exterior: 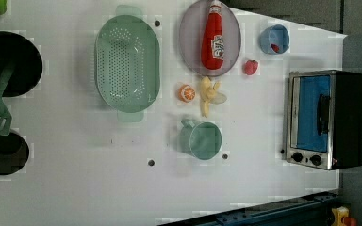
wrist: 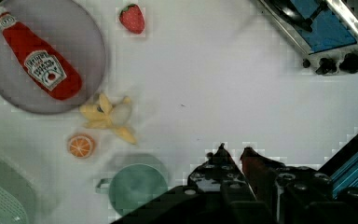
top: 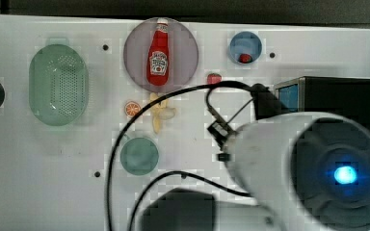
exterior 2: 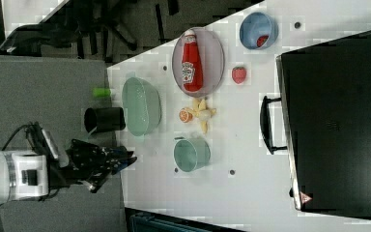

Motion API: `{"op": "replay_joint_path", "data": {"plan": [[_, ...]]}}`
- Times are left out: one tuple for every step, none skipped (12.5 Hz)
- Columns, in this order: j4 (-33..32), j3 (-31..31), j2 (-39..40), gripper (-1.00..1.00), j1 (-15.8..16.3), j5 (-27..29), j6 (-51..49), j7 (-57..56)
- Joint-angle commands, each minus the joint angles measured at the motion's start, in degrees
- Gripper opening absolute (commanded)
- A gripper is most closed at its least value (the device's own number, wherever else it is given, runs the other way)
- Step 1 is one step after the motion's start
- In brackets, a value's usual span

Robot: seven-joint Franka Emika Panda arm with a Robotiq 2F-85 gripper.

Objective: Flap open oven.

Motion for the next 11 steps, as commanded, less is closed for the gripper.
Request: {"op": "replay_joint_path", "data": {"plan": [[-0.9,-6.4,-0.7,-0.65,-1.8,0.2,0.2,-19.7],[-1.2,-8.2,0.1,-0.65,-1.9,0.1,0.9,-25.6],[-1.6,-9.8,0.9,-0.65,-1.9,0.0,2.0,-31.1],[-2.0,-11.5,1.8,-0.65,-2.0,-0.1,3.5,-36.3],[-2.6,-12.9,2.9,-0.65,-2.0,-0.4,5.4,-41.1],[-3.4,-14.2,4.1,-0.65,-2.1,-1.2,7.9,-45.7],[-4.4,-15.2,5.3,-0.65,-2.1,-2.1,10.8,-50.2],[-5.5,-16.1,6.6,-0.65,-2.2,-2.9,14.1,-54.4],[-6.7,-16.8,7.9,-0.65,-2.2,-3.5,17.7,-57.9],[-7.9,-17.5,9.3,-0.65,-2.3,-3.5,21.5,-60.2],[-9.0,-18.1,10.8,-0.65,-2.3,-3.5,25.2,-60.8]]}}
